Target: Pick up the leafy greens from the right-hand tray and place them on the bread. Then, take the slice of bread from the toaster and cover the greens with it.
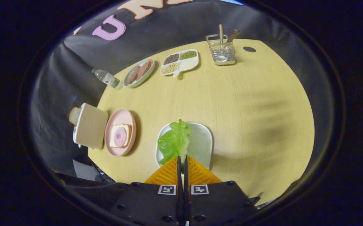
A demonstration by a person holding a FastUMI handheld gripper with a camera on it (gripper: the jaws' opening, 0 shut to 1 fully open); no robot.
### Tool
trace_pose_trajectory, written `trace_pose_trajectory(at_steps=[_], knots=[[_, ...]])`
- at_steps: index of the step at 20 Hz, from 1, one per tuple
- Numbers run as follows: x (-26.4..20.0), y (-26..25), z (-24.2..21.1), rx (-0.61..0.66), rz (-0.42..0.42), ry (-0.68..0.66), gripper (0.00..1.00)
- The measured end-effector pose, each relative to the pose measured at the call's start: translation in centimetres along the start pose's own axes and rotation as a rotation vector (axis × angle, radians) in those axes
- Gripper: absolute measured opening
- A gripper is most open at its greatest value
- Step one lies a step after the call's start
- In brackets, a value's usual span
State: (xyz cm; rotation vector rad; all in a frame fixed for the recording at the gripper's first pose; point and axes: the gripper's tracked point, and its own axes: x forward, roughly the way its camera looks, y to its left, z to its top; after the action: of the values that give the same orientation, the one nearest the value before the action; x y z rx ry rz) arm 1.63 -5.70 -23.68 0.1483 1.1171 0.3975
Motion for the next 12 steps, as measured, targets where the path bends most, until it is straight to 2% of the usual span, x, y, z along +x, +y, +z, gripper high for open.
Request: trace_pose_trajectory(at_steps=[8, 12], knots=[[-4.2, 6.0, 1.5, 0.156, 0.133, -0.084, 0.03], [-5.4, 9.4, 2.3, 0.177, 0.174, -0.116, 0.03]])
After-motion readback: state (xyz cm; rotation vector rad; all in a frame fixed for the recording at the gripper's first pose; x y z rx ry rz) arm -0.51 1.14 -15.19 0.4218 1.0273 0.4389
